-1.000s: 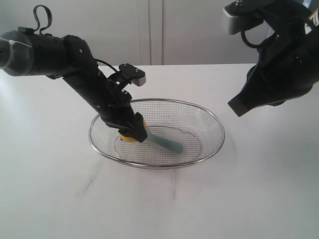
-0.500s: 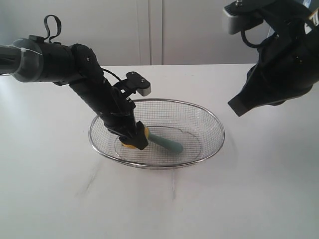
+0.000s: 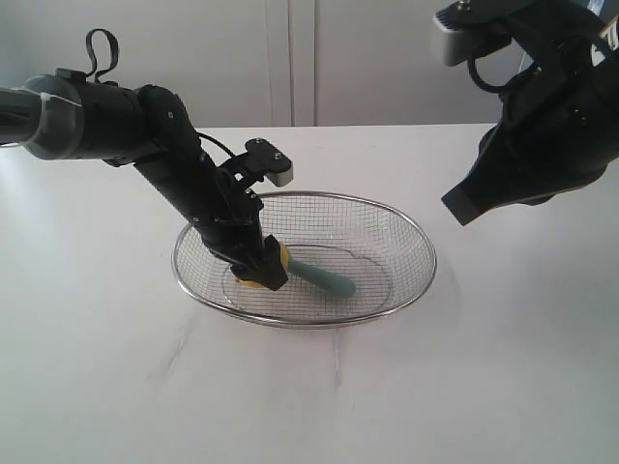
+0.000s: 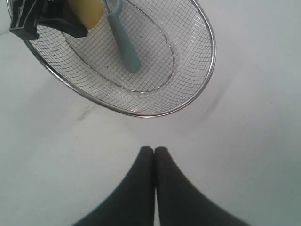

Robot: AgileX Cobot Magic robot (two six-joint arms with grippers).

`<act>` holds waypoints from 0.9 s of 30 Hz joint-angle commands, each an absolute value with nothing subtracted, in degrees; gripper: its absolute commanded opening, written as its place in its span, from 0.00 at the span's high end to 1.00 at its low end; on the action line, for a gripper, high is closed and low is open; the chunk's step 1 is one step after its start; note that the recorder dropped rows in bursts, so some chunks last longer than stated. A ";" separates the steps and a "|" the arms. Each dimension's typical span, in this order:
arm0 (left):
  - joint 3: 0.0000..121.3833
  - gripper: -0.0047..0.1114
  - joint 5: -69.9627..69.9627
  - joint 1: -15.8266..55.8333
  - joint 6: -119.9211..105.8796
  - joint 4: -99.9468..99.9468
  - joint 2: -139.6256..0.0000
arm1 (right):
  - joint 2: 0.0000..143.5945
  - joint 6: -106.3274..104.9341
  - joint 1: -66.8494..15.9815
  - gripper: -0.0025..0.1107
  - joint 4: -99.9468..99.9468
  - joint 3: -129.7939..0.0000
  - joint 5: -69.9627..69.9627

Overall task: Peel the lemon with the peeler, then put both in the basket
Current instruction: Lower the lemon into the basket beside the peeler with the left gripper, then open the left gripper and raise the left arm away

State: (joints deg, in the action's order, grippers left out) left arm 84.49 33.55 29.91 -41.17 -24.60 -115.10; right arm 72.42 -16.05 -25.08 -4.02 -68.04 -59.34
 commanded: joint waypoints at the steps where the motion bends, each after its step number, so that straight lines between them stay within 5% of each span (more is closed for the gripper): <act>1: 84.78 0.27 34.78 30.08 -40.82 -25.68 -114.55 | 72.04 -15.62 -25.07 0.98 -3.79 -67.88 -59.18; 16: 84.78 0.26 34.29 29.96 -40.82 -24.42 -108.93 | 72.04 -15.62 -25.07 0.98 -3.79 -67.88 -59.18; 19: 84.78 0.37 35.84 29.97 -40.70 -21.54 -105.30 | 72.04 -15.62 -25.07 0.98 -3.79 -67.88 -59.18; 27: 84.78 0.86 42.44 29.85 -35.15 -15.83 -93.77 | 72.04 -15.62 -25.07 0.98 -3.79 -67.88 -59.18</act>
State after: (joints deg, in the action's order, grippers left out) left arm 84.63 39.01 29.91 -39.22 -17.43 -97.81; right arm 72.42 -15.87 -25.08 -4.02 -68.04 -59.34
